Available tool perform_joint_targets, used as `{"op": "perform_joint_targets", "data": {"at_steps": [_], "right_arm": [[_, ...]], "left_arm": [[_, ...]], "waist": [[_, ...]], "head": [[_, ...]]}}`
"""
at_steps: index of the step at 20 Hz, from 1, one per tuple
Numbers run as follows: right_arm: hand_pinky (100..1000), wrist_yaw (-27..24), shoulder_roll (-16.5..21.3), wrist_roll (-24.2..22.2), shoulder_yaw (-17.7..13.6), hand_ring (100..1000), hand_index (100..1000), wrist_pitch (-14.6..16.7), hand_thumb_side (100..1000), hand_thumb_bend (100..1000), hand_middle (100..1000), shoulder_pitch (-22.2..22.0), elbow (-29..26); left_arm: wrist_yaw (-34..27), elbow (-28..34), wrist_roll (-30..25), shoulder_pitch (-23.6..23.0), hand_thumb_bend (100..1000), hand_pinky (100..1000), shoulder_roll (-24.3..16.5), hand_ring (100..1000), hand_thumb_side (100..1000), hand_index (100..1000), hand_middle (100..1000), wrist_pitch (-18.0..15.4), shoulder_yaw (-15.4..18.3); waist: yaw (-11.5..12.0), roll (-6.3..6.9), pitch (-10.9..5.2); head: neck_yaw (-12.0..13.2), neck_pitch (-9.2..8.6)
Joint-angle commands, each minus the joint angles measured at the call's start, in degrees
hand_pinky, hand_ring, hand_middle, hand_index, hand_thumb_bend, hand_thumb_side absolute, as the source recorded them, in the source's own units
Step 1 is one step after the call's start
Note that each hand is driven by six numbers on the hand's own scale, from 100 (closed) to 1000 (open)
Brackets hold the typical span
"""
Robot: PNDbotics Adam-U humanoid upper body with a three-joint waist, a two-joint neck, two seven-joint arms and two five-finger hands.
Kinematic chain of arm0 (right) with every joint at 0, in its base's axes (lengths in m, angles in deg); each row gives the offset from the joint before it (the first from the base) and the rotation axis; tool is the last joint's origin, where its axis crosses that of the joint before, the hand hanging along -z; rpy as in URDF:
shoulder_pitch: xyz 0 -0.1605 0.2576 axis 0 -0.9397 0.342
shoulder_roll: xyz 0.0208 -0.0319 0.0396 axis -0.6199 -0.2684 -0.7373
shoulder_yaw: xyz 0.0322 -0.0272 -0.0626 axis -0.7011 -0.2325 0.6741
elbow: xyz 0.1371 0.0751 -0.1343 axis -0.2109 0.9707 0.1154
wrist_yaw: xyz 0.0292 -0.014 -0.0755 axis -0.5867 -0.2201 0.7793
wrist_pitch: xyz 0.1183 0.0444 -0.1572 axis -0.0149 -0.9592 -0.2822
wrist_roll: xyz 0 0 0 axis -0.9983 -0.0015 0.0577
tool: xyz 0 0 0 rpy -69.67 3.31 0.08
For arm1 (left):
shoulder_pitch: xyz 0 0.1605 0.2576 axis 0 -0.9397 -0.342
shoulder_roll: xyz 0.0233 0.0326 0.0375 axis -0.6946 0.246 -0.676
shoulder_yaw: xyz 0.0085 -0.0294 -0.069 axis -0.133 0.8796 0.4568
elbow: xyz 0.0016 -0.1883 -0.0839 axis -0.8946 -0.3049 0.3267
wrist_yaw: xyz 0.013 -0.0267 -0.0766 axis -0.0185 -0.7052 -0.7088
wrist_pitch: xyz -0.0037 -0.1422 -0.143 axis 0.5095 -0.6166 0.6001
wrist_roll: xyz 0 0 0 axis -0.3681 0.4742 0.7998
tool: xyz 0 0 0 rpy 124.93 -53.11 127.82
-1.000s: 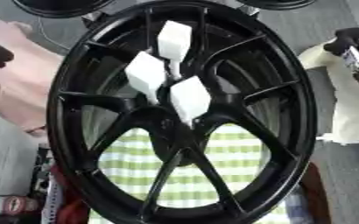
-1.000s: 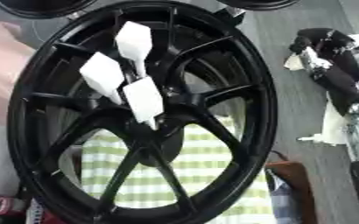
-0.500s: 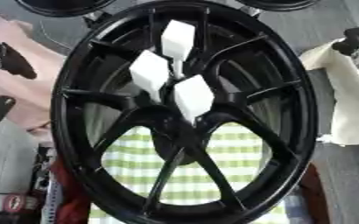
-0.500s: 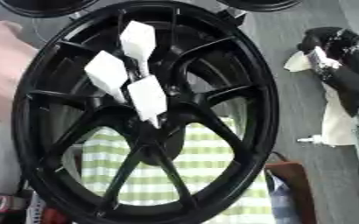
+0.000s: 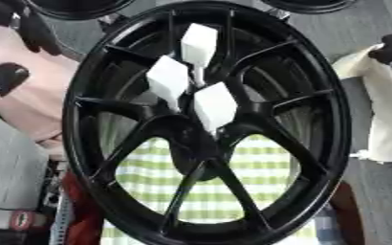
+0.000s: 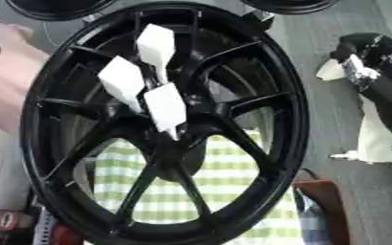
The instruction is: Pull the pin out of the wheel hub.
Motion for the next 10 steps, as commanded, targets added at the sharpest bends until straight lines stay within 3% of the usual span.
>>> {"op": "perform_joint_targets", "data": {"at_steps": [1,7,10], "right_arm": [[908,-0.4,1.7,-0.2,-0.2,740,695,0.0,336,211,574,0.4,-0.3],[908,-0.6,1.5,-0.4,-0.1,739,694,-0.2,338,214,574,0.4,0.0],[908,-0.7,1.3,-0.6,0.0,739,694,-0.4,339,214,574,0.5,0.1]], "left_arm": [[-2.6,0.5,-2.0,3.6,100,831,1.2,723,829,865,744,3.7,-1.2],[-4.5,0.4,-4.5,10.4,100,842,6.8,731,835,894,759,13.0,-5.5],[-4.1,0.0,-5.0,13.1,100,843,9.5,734,823,893,763,15.8,-7.3]], "waist": [[-0.1,0.11,-1.85],[-0.6,0.29,-2.05],[-0.8,0.42,-2.06]], "head": [[0.4,0.27],[0.7,0.01],[1.0,-0.09]]}}
